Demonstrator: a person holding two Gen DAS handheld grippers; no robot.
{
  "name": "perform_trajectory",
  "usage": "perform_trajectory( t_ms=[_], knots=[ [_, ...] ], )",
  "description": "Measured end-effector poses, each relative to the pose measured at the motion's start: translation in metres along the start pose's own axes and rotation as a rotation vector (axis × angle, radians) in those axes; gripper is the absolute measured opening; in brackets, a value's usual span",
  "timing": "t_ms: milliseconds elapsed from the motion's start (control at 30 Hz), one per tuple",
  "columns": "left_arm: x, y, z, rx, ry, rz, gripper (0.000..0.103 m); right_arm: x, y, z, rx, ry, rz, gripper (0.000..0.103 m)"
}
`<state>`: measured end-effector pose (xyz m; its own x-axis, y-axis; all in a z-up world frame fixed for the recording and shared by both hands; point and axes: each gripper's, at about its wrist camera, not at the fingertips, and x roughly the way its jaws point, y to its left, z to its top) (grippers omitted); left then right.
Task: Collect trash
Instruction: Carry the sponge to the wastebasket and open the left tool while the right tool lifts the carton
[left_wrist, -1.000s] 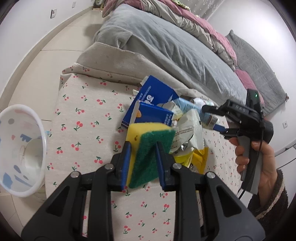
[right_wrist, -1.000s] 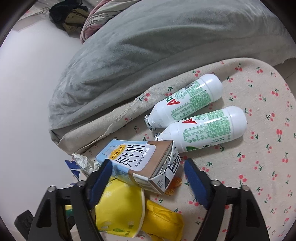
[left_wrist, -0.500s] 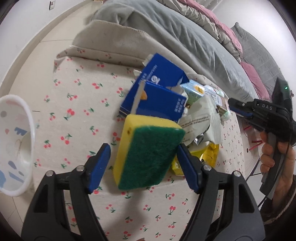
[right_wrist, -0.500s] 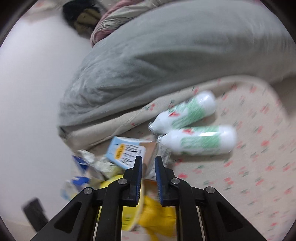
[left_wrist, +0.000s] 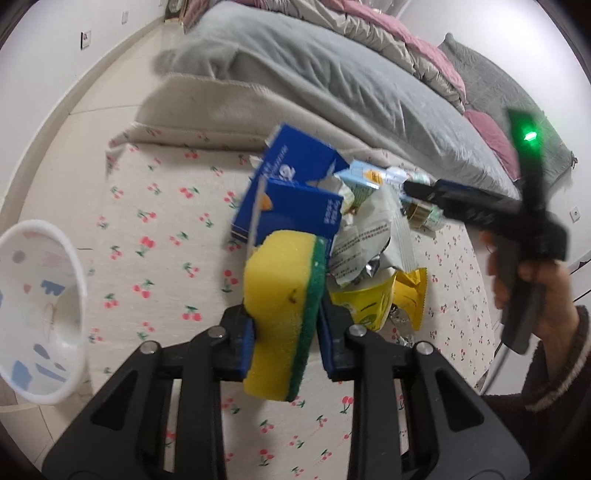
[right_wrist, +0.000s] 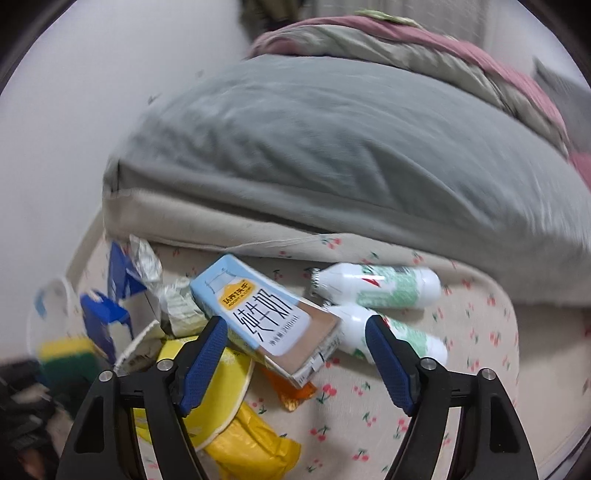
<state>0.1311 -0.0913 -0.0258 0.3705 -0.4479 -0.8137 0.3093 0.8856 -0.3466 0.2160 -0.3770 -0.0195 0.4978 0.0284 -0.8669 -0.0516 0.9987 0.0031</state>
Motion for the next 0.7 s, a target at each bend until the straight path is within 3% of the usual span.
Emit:
perform_trajectory(
  t_ms=[400, 500, 700],
  knots=[
    [-0.025, 0.026, 0.003, -0.073, -0.048, -0.021, 0.030, 0.041, 0.021, 0.004, -0.173, 0.068, -0.034, 0.081],
    [-0.028, 0.030, 0.003, -0.088, -0.052, -0.025, 0.030, 0.039, 0.022, 0.003, -0.182, 0.070, -0.036, 0.072],
    [-0.037, 0.040, 0.000, -0.117, -0.067, -0.030, 0.030, 0.020, 0.028, -0.004, -0.169, 0.078, -0.030, 0.064]
  ],
)
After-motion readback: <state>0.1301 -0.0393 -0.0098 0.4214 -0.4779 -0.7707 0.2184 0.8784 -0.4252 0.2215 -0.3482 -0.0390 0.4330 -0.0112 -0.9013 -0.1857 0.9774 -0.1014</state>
